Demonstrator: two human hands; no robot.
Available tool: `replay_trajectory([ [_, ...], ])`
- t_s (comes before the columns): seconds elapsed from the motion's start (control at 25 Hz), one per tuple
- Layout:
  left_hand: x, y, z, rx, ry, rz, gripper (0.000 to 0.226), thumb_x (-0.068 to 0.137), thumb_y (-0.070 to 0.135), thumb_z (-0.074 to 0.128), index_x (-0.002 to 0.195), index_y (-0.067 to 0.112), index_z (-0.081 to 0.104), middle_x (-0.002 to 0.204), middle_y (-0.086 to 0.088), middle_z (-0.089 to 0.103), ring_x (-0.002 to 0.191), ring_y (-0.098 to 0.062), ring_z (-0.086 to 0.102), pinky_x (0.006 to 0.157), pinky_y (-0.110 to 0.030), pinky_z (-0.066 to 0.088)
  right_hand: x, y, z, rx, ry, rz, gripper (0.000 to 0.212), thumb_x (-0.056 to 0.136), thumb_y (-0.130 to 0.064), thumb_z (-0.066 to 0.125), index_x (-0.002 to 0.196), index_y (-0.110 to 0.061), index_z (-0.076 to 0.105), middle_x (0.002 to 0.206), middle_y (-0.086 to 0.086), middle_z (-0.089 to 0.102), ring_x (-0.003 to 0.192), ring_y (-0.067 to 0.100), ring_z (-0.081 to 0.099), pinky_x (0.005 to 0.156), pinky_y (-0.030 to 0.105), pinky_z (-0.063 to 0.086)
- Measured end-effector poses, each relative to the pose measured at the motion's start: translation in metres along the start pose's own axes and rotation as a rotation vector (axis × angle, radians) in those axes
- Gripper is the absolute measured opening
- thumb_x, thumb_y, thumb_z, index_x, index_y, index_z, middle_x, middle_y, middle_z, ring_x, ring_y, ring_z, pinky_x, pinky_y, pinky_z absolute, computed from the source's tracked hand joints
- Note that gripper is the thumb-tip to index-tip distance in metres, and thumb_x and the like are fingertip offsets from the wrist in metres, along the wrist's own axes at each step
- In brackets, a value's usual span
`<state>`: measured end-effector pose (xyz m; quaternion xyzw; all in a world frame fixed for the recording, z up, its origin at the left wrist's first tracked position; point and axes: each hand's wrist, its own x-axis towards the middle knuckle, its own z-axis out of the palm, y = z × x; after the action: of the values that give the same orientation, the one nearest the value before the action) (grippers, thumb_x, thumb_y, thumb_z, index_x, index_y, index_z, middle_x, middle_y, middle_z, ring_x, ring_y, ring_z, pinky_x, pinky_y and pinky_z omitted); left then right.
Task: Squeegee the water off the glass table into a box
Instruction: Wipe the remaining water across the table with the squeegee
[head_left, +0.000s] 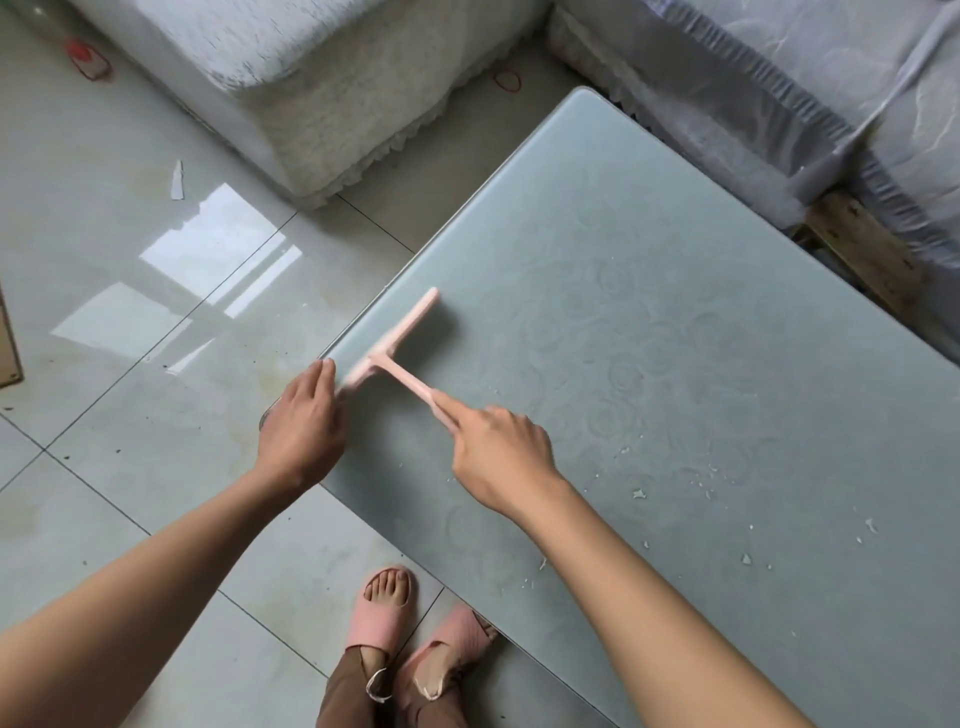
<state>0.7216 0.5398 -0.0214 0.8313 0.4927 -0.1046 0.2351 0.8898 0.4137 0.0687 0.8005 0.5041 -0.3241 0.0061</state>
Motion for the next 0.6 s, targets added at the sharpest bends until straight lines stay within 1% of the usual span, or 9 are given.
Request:
replay_trajectory([
  [0.08, 0.003, 0.004, 0.004, -0.017, -0.041, 0.053, 0.057, 0.099, 0.027, 0.043, 0.149, 0.007, 0.024, 0.156, -0.010, 0.025, 0.142, -0.027, 0.024, 0.111, -0.040, 0.029, -0.029, 0.020, 0.001, 0.014, 0.009, 0.053, 0.043, 0.100, -0.028, 0.031, 0.139, -0.044, 0.030, 0.103, 0.013, 0.059, 0.094, 0.038, 0.057, 0.071, 0.038, 0.040],
  [0.16, 0.000, 0.014, 0.009, -0.058, -0.045, 0.119, 0.058, 0.100, 0.031, 0.042, 0.150, 0.009, 0.025, 0.156, -0.010, 0.027, 0.142, -0.026, 0.025, 0.111, -0.040, 0.031, -0.056, 0.030, -0.005, -0.001, 0.034, 0.117, 0.042, 0.100, -0.031, 0.031, 0.140, -0.044, 0.029, 0.097, 0.009, 0.059, 0.090, 0.037, 0.057, 0.068, 0.038, 0.039],
  [0.2, -0.001, 0.020, 0.011, -0.087, -0.029, 0.135, 0.057, 0.100, 0.033, 0.040, 0.150, 0.010, 0.025, 0.155, -0.010, 0.029, 0.142, -0.026, 0.027, 0.109, -0.040, 0.033, -0.060, 0.029, -0.008, 0.003, 0.065, 0.099, 0.042, 0.099, -0.032, 0.031, 0.140, -0.042, 0.030, 0.093, 0.008, 0.058, 0.087, 0.037, 0.057, 0.066, 0.038, 0.037],
  [0.28, 0.007, 0.028, 0.010, -0.143, 0.019, 0.134, 0.055, 0.101, 0.034, 0.037, 0.150, 0.012, 0.024, 0.150, -0.011, 0.037, 0.135, -0.029, 0.036, 0.100, -0.043, 0.040, -0.044, 0.018, -0.014, 0.053, 0.131, -0.016, 0.042, 0.099, -0.032, 0.032, 0.140, -0.041, 0.031, 0.090, 0.008, 0.056, 0.084, 0.038, 0.057, 0.065, 0.039, 0.038],
  [0.36, 0.024, 0.031, 0.008, -0.186, 0.077, 0.079, 0.051, 0.102, 0.026, 0.037, 0.149, 0.011, 0.027, 0.145, -0.013, 0.043, 0.129, -0.033, 0.042, 0.092, -0.044, 0.043, -0.015, 0.009, -0.017, 0.089, 0.122, -0.061, 0.041, 0.099, -0.032, 0.033, 0.140, -0.040, 0.033, 0.097, 0.011, 0.059, 0.089, 0.039, 0.056, 0.070, 0.040, 0.041],
  [0.44, 0.048, 0.025, 0.012, -0.162, 0.150, 0.069, 0.044, 0.102, 0.017, 0.037, 0.145, 0.008, 0.035, 0.145, -0.012, 0.043, 0.131, -0.031, 0.039, 0.097, -0.043, 0.040, 0.014, 0.012, -0.009, 0.188, 0.085, -0.026, 0.040, 0.100, -0.031, 0.035, 0.139, -0.039, 0.038, 0.109, 0.012, 0.062, 0.099, 0.038, 0.056, 0.078, 0.039, 0.043],
  [0.48, 0.055, 0.024, 0.015, -0.138, 0.168, 0.098, 0.042, 0.102, 0.014, 0.038, 0.143, 0.006, 0.039, 0.146, -0.011, 0.043, 0.133, -0.030, 0.036, 0.098, -0.044, 0.040, 0.019, 0.019, -0.004, 0.219, 0.074, -0.004, 0.040, 0.099, -0.030, 0.036, 0.139, -0.038, 0.039, 0.113, 0.011, 0.063, 0.102, 0.037, 0.055, 0.081, 0.039, 0.043],
  [0.52, 0.060, 0.026, 0.019, -0.119, 0.176, 0.137, 0.040, 0.101, 0.011, 0.040, 0.141, 0.005, 0.042, 0.144, -0.011, 0.045, 0.132, -0.030, 0.036, 0.095, -0.045, 0.042, 0.019, 0.027, 0.002, 0.238, 0.078, 0.009, 0.041, 0.099, -0.030, 0.037, 0.140, -0.038, 0.039, 0.116, 0.010, 0.062, 0.104, 0.036, 0.055, 0.083, 0.038, 0.043],
  [0.6, 0.056, 0.042, 0.033, -0.122, 0.200, 0.217, 0.041, 0.096, 0.002, 0.047, 0.137, 0.001, 0.046, 0.137, -0.015, 0.052, 0.123, -0.035, 0.043, 0.087, -0.046, 0.046, 0.002, 0.048, 0.013, 0.267, 0.097, 0.026, 0.043, 0.099, -0.031, 0.038, 0.141, -0.039, 0.037, 0.117, 0.010, 0.062, 0.105, 0.034, 0.055, 0.085, 0.039, 0.045],
])
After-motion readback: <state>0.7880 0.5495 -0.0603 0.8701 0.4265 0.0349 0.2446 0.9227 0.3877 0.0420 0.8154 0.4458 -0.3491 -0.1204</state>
